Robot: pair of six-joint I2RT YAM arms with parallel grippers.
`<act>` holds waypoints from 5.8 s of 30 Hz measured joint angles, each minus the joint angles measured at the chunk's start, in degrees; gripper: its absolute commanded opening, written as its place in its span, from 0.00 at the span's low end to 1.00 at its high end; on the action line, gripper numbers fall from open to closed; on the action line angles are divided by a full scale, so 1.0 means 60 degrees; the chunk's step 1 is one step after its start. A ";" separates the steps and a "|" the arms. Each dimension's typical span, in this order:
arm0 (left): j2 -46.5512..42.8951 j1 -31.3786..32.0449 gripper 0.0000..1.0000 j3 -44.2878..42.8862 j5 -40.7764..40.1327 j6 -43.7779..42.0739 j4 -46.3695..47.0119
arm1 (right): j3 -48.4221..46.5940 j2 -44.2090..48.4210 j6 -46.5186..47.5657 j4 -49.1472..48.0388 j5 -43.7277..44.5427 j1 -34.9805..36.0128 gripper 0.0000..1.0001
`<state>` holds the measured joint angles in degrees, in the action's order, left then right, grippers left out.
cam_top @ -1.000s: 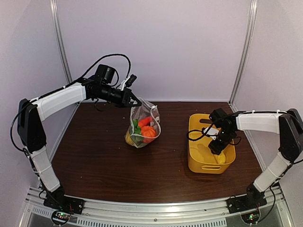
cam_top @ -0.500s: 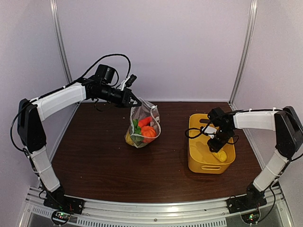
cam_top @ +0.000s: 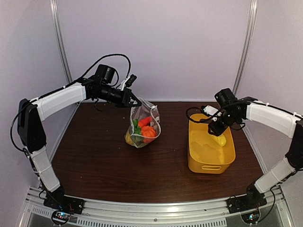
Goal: Place the food in the zip-top bag and seal the zipper
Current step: Pick up the fake fruit from the bin, then place the fake fruit in the zipper food storage bag, then pass from the left arm to the right
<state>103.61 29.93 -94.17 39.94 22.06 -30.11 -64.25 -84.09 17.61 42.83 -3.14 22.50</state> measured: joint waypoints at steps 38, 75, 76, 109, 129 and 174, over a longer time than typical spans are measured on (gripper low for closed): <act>0.0178 0.0000 0.00 -0.0557 0.1424 0.0098 -0.0663 | -0.8491 -0.2903 0.2885 -0.0393 -0.4258 0.5260 0.33; -0.0918 0.0499 0.00 -0.1133 0.2656 -0.2601 -0.4703 | -0.8433 -0.4794 0.7329 0.0102 -0.2896 0.7034 0.40; -0.0918 0.0528 0.00 -0.1133 0.2601 -0.2634 -0.4728 | -0.8371 -0.4783 0.7359 0.0106 -0.2823 0.6969 0.41; -0.0787 0.1326 0.00 -0.0579 0.0885 -0.3745 -0.5147 | -0.4393 -0.0178 0.5147 0.0601 -0.4677 0.4025 0.70; 0.0375 0.1326 0.00 -0.0678 0.0867 -0.4098 -0.5144 | -0.2357 -0.0929 0.4054 -0.1851 -0.5009 0.4539 0.61; 0.0525 0.1341 0.00 -0.0973 0.0645 -0.4200 -0.5213 | -0.1730 -0.1359 0.3224 -0.2801 -0.4473 0.4656 0.05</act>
<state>106.76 37.98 -100.01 43.81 -3.14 -61.39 -74.63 -92.25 36.95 26.02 -29.98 50.43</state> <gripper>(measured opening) 0.008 0.119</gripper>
